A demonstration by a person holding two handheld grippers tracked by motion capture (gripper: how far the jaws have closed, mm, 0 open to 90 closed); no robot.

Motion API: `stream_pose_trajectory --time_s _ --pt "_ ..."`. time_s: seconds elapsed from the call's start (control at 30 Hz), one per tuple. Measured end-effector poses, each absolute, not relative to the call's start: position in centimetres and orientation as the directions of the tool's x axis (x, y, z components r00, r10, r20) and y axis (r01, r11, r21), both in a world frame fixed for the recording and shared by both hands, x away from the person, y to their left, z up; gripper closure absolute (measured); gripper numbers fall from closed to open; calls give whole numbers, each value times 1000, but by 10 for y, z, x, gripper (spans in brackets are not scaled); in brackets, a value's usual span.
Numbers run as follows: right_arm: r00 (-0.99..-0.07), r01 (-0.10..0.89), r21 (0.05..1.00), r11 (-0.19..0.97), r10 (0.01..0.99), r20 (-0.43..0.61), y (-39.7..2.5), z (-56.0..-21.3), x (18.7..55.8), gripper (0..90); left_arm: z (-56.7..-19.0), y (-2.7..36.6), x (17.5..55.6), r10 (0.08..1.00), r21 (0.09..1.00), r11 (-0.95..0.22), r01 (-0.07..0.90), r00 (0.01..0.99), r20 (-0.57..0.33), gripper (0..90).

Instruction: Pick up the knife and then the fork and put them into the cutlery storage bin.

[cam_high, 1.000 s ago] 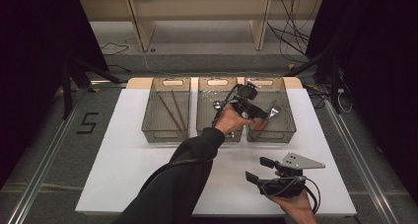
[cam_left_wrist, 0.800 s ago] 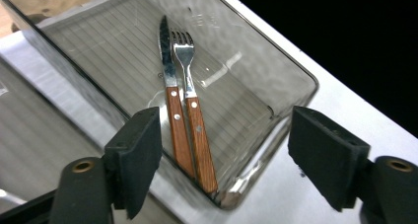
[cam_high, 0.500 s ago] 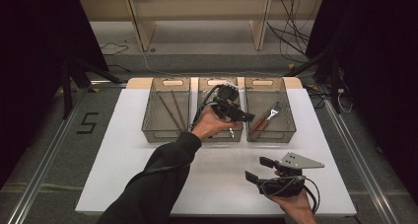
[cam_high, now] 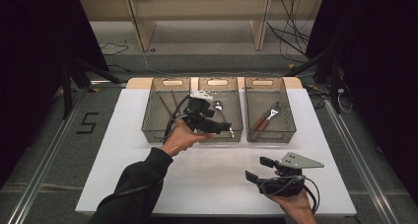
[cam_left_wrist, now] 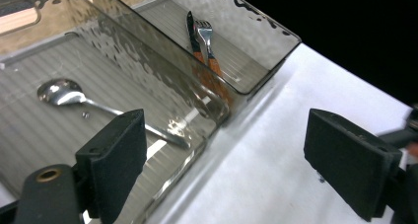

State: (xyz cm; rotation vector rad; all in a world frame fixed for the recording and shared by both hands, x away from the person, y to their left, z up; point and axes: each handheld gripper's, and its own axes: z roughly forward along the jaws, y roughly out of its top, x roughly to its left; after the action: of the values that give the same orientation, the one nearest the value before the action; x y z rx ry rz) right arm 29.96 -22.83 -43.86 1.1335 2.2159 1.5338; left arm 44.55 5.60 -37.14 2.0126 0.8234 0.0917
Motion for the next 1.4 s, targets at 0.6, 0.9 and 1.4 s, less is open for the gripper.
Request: stream_pose_trajectory --time_s 0.6,0.9,1.4 --pt "-682 464 870 169 695 229 -226 -439 299 235 -396 108 403 603 805 -301 511 756 -254 157" --pt "-681 462 871 168 696 227 -227 -439 298 235 -403 123 384 603 813 -318 488 766 -223 155" --pt "-682 462 870 172 696 225 -225 -439 298 235 -420 146 356 616 838 -253 483 749 -245 155"
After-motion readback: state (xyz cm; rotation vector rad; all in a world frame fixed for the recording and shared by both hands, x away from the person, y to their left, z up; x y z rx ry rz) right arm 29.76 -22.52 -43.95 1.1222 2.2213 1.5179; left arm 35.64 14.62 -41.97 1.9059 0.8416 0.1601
